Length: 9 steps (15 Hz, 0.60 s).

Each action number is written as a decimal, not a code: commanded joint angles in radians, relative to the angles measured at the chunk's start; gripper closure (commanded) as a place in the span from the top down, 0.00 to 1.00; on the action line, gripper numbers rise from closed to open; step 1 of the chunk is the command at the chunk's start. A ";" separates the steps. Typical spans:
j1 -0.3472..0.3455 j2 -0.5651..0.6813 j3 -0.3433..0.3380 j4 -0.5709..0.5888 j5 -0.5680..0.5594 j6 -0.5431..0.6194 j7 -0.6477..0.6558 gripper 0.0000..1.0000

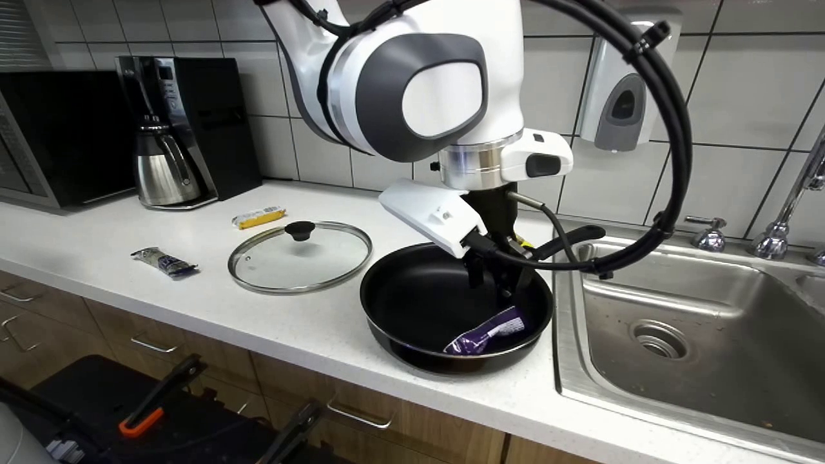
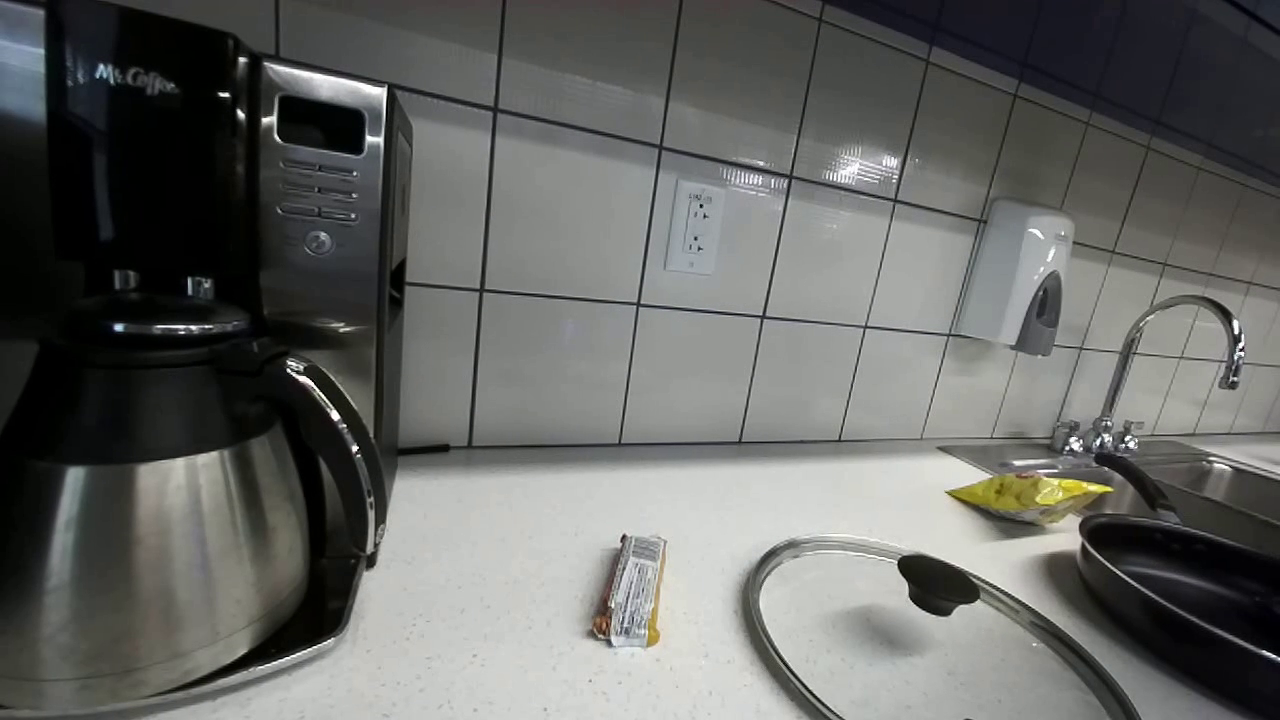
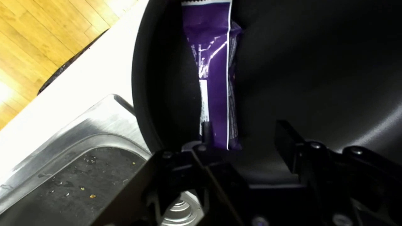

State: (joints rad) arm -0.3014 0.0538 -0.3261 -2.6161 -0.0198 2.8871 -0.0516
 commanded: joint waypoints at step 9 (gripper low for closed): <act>0.109 -0.163 0.095 -0.038 0.005 -0.056 -0.093 1.00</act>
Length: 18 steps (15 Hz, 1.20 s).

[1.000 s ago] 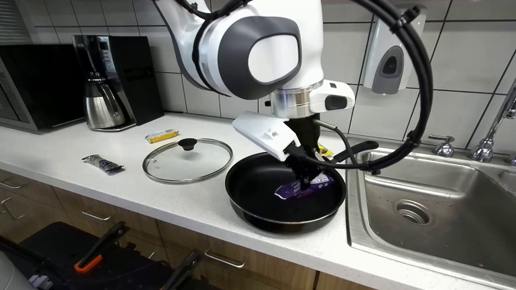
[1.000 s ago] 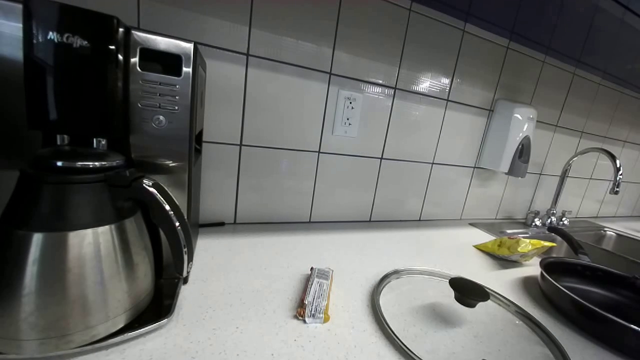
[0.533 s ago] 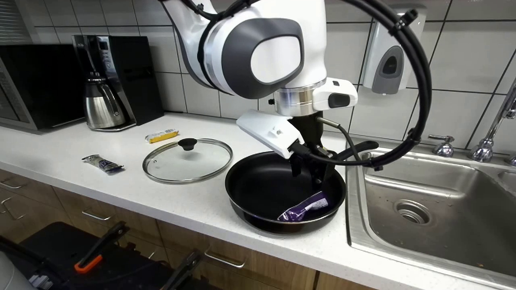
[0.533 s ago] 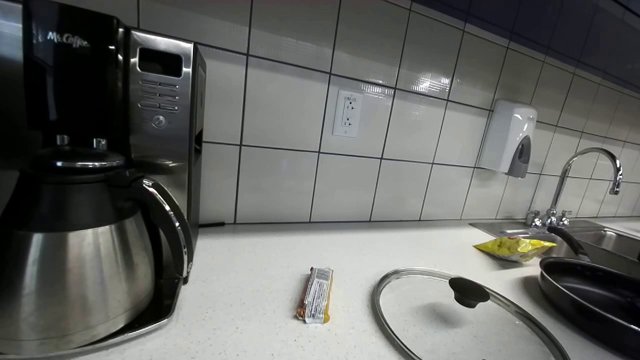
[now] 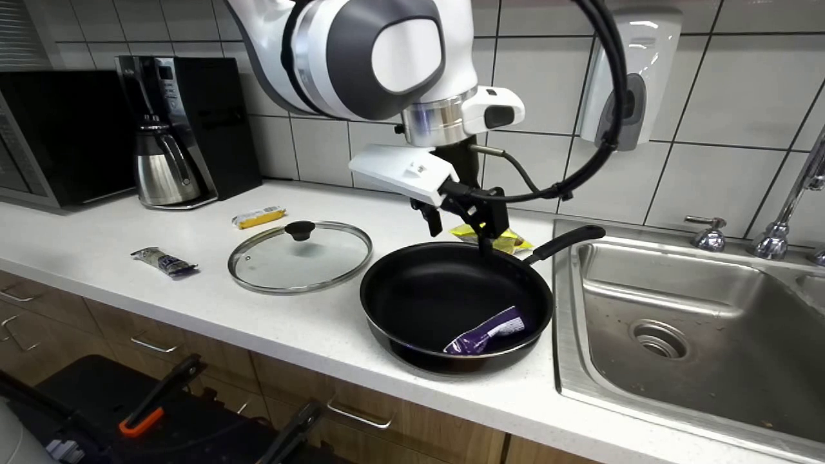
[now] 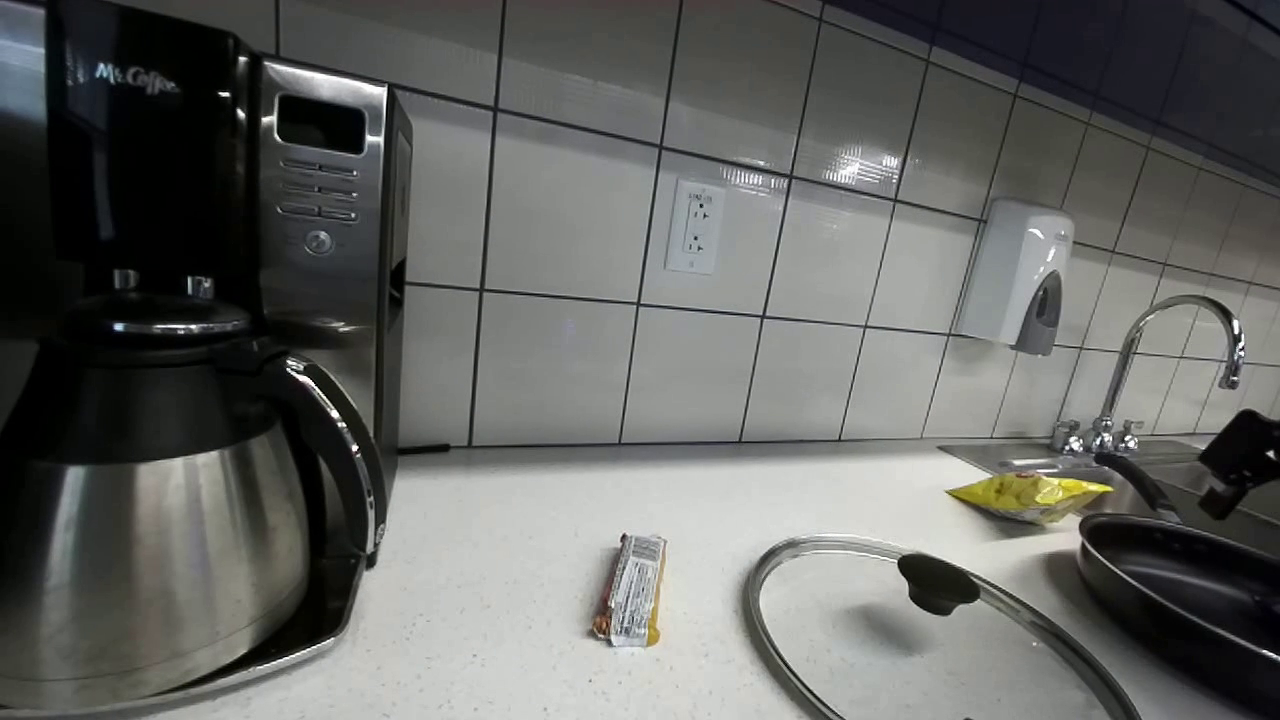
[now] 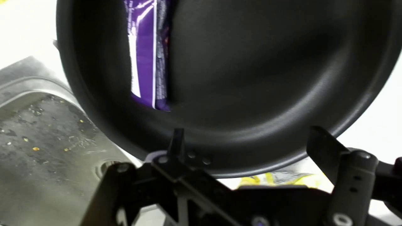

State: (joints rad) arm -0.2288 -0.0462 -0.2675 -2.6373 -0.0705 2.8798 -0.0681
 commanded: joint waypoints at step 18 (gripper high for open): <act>0.288 -0.039 0.126 0.047 0.414 -0.122 -0.419 1.00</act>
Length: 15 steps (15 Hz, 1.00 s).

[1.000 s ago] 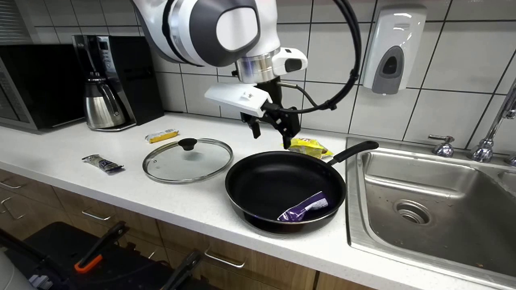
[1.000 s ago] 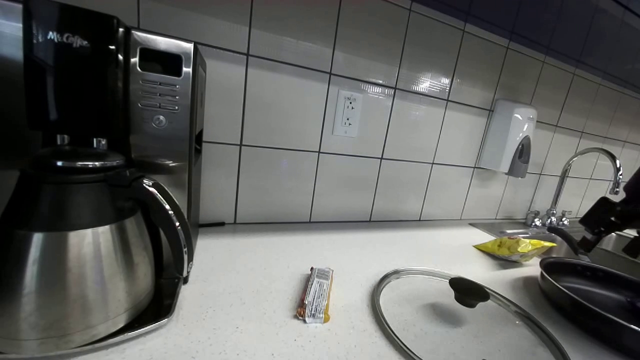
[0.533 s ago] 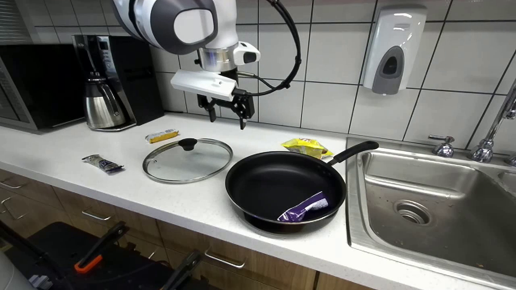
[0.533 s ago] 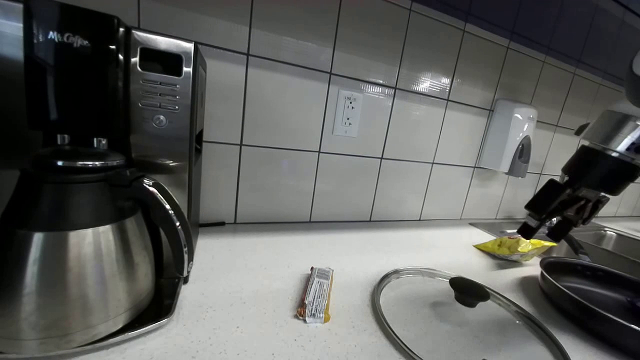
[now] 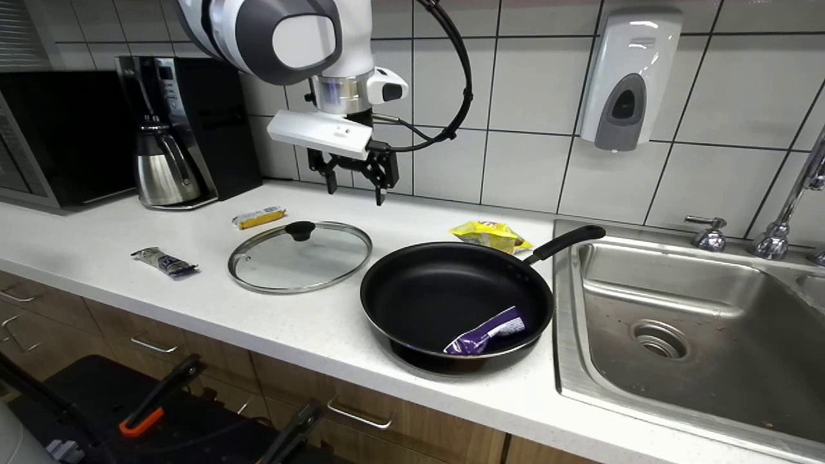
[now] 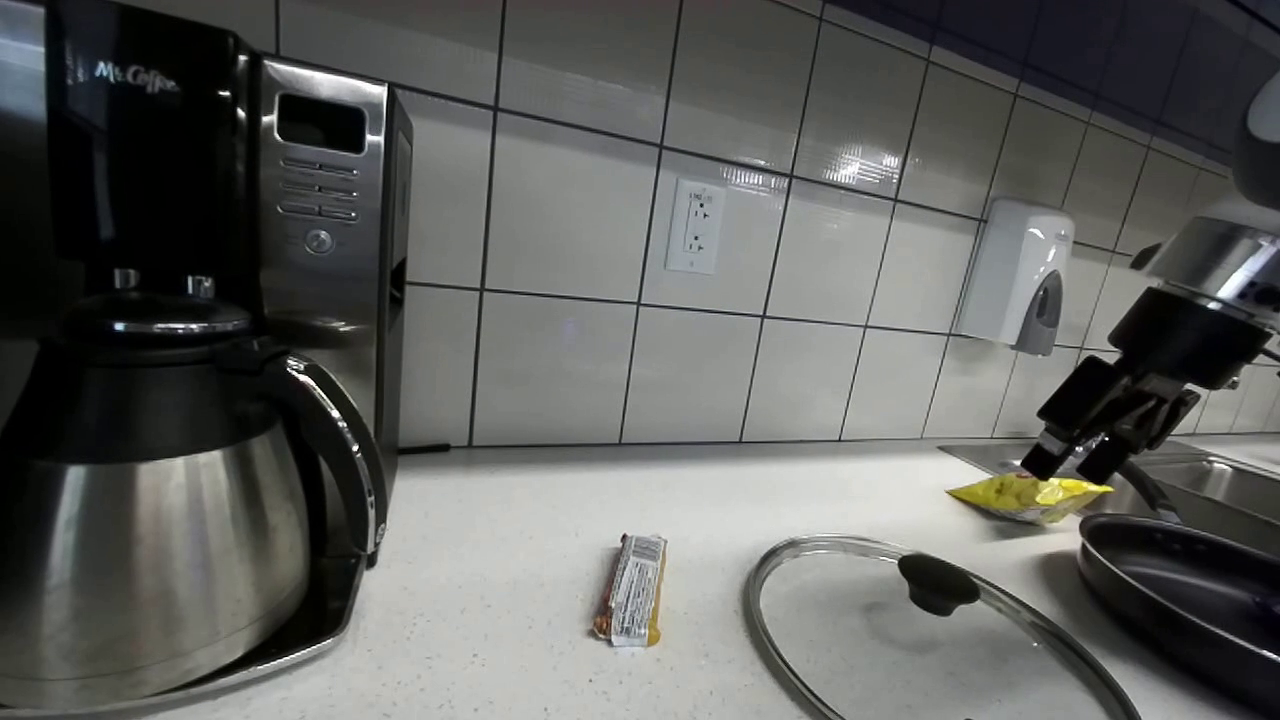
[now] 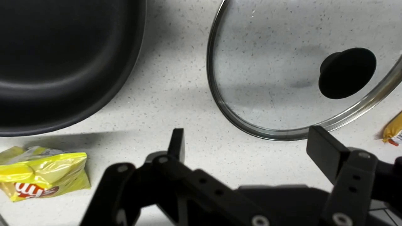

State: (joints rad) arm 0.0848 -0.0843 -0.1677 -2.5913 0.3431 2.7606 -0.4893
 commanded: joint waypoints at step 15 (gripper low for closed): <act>-0.029 0.042 0.053 0.034 -0.086 0.001 0.093 1.00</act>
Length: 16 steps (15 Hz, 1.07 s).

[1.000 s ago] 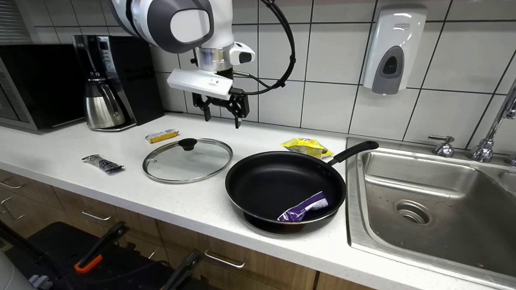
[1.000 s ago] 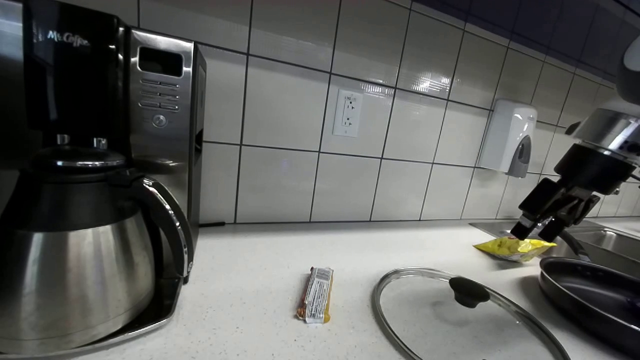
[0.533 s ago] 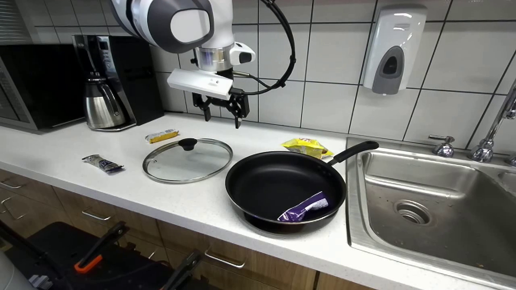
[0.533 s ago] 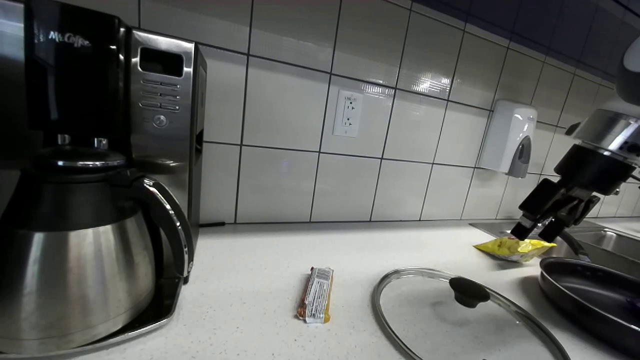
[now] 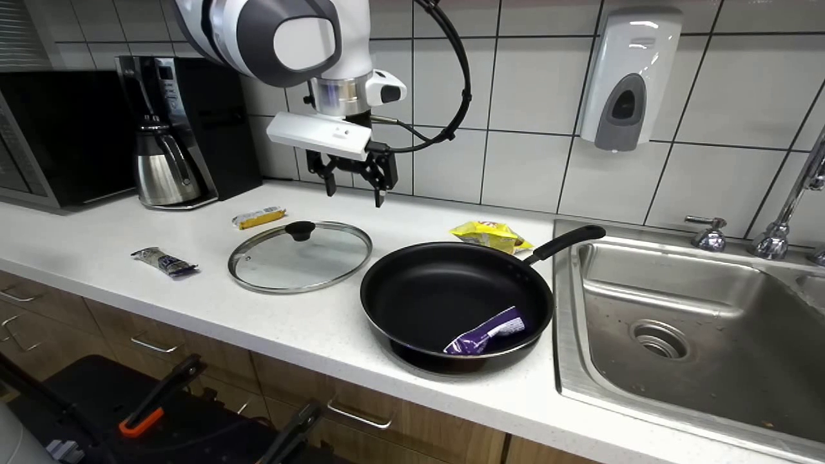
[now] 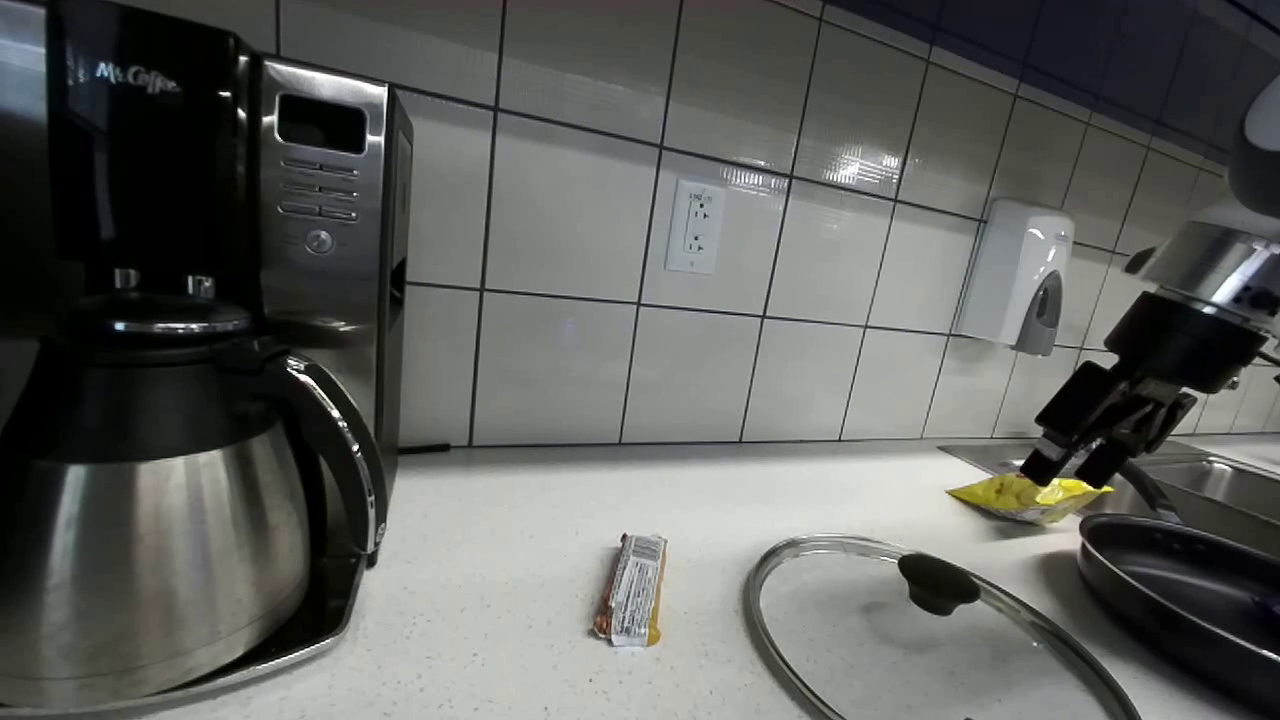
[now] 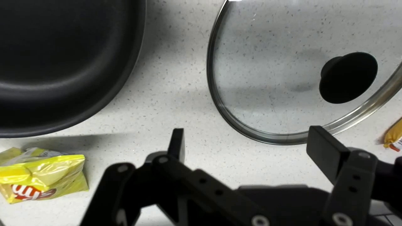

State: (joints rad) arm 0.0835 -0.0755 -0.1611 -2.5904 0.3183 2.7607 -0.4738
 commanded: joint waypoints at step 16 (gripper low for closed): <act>-0.018 0.277 0.286 0.328 -0.097 -0.001 -0.002 1.00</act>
State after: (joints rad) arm 0.0825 0.1631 0.0725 -2.3202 0.2411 2.7636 -0.4611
